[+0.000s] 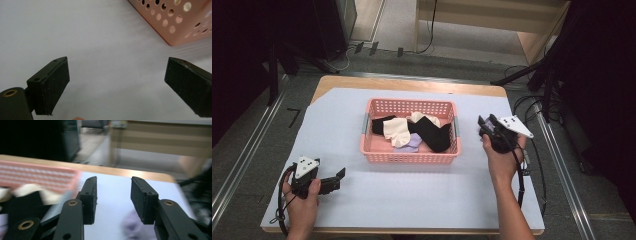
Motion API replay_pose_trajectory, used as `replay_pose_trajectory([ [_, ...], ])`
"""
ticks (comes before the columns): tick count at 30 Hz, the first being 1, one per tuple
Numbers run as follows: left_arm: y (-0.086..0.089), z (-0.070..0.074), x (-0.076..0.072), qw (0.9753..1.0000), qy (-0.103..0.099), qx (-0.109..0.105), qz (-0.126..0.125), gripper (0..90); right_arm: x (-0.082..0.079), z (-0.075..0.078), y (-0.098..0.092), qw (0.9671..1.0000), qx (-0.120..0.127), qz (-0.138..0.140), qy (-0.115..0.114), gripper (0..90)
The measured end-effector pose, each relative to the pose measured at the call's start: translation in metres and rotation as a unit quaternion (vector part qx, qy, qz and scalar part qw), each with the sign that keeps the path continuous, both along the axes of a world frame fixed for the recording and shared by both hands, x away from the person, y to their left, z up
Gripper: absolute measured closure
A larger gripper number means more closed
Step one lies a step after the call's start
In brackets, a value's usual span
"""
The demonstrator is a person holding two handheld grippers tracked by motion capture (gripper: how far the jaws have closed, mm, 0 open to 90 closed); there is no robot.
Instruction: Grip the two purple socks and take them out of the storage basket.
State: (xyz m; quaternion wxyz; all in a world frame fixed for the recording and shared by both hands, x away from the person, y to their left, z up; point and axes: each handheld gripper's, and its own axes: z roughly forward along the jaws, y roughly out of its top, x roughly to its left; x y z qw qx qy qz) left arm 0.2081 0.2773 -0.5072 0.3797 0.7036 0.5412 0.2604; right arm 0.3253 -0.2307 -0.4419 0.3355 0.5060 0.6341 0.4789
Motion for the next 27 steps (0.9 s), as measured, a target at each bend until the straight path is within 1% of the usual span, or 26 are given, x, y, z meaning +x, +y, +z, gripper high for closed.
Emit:
replay_pose_trajectory([
  [1,0.0,0.0,0.0,1.0,0.0,0.0,0.0,6.7,0.0,0.0,0.0,1.0,0.0,0.0,0.0,56.9],
  [2,0.0,0.0,0.0,1.0,-0.001,0.0,-0.001,6.7,-0.001,0.001,0.018,0.9994,-0.003,0.031,0.011,56.9],
  [3,0.0,0.0,0.0,1.0,-0.001,0.0,-0.001,6.7,-0.002,0.001,0.028,0.9987,-0.001,0.048,0.018,57.0],
  [4,0.0,0.0,0.0,1.0,0.0,0.0,0.0,6.7,-0.002,0.001,0.028,0.9987,-0.001,0.048,0.018,57.0],
  [5,0.0,0.0,0.0,1.0,0.0,0.0,-0.001,6.7,-0.002,0.0,0.038,0.9972,0.0,0.067,0.033,58.4],
  [6,0.0,0.0,0.0,1.0,0.0,0.0,0.0,6.7,-0.001,0.0,0.047,0.9951,-0.001,0.087,0.048,59.4],
  [7,0.0,0.0,0.0,1.0,0.001,0.0,0.0,6.7,0.0,-0.001,0.057,0.9933,-0.002,0.102,0.055,60.6],
  [9,0.0,0.0,0.0,1.0,0.002,0.0,0.0,6.7,0.0,-0.004,0.077,0.9883,-0.006,0.133,0.074,64.0],
  [10,0.0,0.0,0.0,1.0,0.002,0.0,0.0,6.7,0.002,-0.007,0.095,0.9835,-0.009,0.156,0.09,65.8],
  [11,0.0,0.0,0.0,1.0,0.002,-0.001,-0.001,6.7,0.002,-0.007,0.095,0.9835,-0.009,0.156,0.09,67.9],
  [12,0.0,0.0,0.0,1.0,0.002,-0.001,-0.001,6.7,0.003,-0.008,0.103,0.9812,-0.014,0.165,0.099,69.2],
  [13,0.0,0.0,0.0,1.0,0.002,-0.001,-0.001,6.7,0.004,-0.01,0.111,0.9797,-0.02,0.169,0.106,70.3],
  [14,0.001,0.0,0.0,1.0,0.002,-0.001,-0.001,6.7,0.007,-0.013,0.124,0.9762,-0.025,0.179,0.121,70.9],
  [15,0.001,0.0,0.0,1.0,0.002,-0.002,-0.001,6.7,0.007,-0.013,0.124,0.9762,-0.025,0.179,0.121,70.9],
  [16,0.001,0.0,0.0,1.0,0.004,-0.001,-0.002,6.7,0.009,-0.015,0.13,0.9756,-0.025,0.179,0.124,71.6],
  [17,0.001,0.0,0.0,1.0,0.003,-0.002,-0.002,6.7,0.013,-0.018,0.139,0.9726,-0.027,0.178,0.147,72.1],
  [18,0.001,0.0,0.0,1.0,0.004,-0.003,-0.002,6.7,0.013,-0.018,0.139,0.9726,-0.027,0.178,0.147,72.1],
  [19,0.001,0.0,0.0,1.0,0.004,-0.003,-0.001,6.7,0.017,-0.021,0.147,0.9717,-0.033,0.166,0.164,73.7],
  [20,0.001,0.0,0.001,1.0,0.004,-0.004,-0.002,6.7,0.017,-0.021,0.147,0.9717,-0.033,0.166,0.164,73.7],
  [21,0.001,0.0,0.001,1.0,0.005,-0.003,-0.002,6.6,0.021,-0.023,0.153,0.969,-0.029,0.159,0.187,74.7],
  [22,0.001,0.0,0.001,1.0,0.005,-0.002,-0.002,6.6,0.024,-0.024,0.156,0.9681,-0.03,0.155,0.194,75.3],
  [23,0.001,0.0,0.001,1.0,0.005,-0.003,-0.002,6.6,0.024,-0.024,0.156,0.9681,-0.03,0.155,0.194,75.3],
  [24,0.001,0.0,0.001,1.0,0.005,-0.003,-0.002,6.7,0.028,-0.026,0.16,0.9662,-0.032,0.147,0.21,75.7],
  [25,0.001,0.0,0.001,1.0,0.005,-0.003,-0.002,6.7,0.028,-0.026,0.16,0.9662,-0.032,0.147,0.21,75.7],
  [26,0.001,0.0,0.001,1.0,0.006,-0.003,-0.003,6.7,0.031,-0.027,0.163,0.963,-0.033,0.141,0.227,75.7],
  [27,0.001,0.0,0.001,1.0,0.006,-0.003,-0.003,6.7,0.033,-0.026,0.165,0.9607,-0.03,0.138,0.239,75.6],
])
